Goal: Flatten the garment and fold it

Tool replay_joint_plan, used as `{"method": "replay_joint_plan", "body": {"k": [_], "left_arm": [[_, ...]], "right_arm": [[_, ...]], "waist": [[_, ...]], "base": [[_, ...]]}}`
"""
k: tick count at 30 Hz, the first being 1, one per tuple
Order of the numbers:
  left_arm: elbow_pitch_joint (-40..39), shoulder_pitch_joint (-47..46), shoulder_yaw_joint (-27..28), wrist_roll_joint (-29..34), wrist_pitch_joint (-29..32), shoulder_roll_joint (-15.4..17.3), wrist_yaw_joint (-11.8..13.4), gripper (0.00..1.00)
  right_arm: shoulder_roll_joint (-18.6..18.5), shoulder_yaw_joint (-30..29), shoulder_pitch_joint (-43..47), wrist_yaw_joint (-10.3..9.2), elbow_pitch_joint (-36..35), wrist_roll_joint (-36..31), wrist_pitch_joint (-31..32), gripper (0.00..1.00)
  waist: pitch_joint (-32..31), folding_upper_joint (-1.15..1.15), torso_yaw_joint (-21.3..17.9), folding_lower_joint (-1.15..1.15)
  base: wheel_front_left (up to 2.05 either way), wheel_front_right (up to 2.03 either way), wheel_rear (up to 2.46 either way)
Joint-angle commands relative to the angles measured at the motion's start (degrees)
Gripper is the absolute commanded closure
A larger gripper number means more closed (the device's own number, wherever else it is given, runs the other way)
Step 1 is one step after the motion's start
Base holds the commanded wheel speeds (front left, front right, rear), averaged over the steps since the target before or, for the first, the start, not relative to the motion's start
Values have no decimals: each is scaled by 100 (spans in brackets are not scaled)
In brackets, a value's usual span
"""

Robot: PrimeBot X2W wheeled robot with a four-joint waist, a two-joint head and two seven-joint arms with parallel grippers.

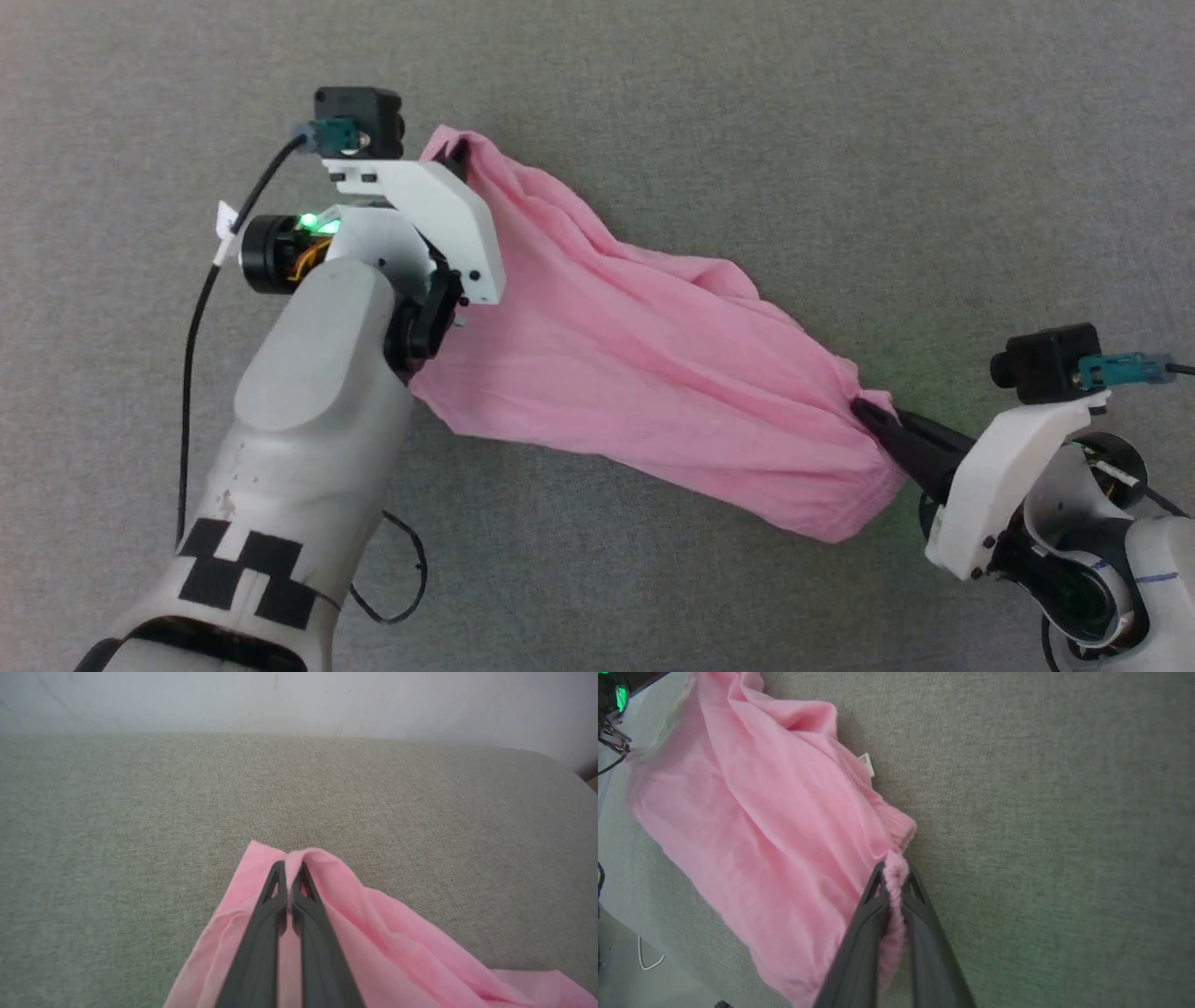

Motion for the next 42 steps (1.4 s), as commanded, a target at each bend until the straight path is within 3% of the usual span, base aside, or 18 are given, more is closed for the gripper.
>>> {"method": "replay_joint_plan", "body": {"k": [1, 4, 5, 6, 7, 9, 18, 25, 33, 37, 42], "left_arm": [[119, -125, -32, 35, -93, -45, -51, 100], [420, -210, -51, 28, -188, -80, -74, 100], [517, -235, -46, 27, -219, -77, -64, 100], [611, -261, -33, 19, -255, -76, -52, 100], [696, -285, -17, 7, -299, -79, -41, 75], [833, -340, 21, -14, -424, -84, -14, 0], [1004, -464, 206, -131, -1166, 28, -91, 0], [170, 249, 106, 127, -2177, 503, -259, 0], [-1840, 1978, 91, 600, -2480, 1030, 230, 0], [-2704, 2764, 154, 745, -2496, 1138, 515, 0], [-3195, 3501, 166, 694, -2500, 1074, 697, 0]], "right_arm": [[-33, 41, -46, -4, 46, 55, 57, 100], [-66, 98, -54, -4, 67, 87, 96, 100], [-69, 124, -64, -4, 51, 98, 93, 80], [-75, 150, -69, -4, 35, 111, 89, 28], [-79, 164, -74, -4, 9, 119, 62, 0], [-89, 192, -75, -4, -54, 153, 7, 0], [1, -171, 179, -4, -507, -90, -494, 0], [165, -535, 871, -4, -1196, -1716, -396, 0], [676, -521, 1530, -4, -1428, -2573, 443, 0], [830, -552, 1416, -4, -1038, -2767, 644, 0], [955, -652, 1022, -4, -222, -2942, 696, 0]], "waist": [[105, -1, -82, -1], [91, -1, -93, -1], [84, -1, -98, -1], [71, -1, -104, -1], [58, -1, -108, -1], [33, -1, -103, -1], [-377, -1, 52, -1], [-874, -1, 220, -1], [-1230, -1, 514, -1], [-1278, -1, 634, -1], [-1287, -1, 773, -1]], "base": [[0, 0, 0], [0, 0, 0], [0, 0, 0], [0, 0, 0], [0, 0, 0], [0, 0, 0], [0, 0, 0], [0, 0, 0], [0, 0, 0], [0, 0, 0], [0, 0, 0]]}}
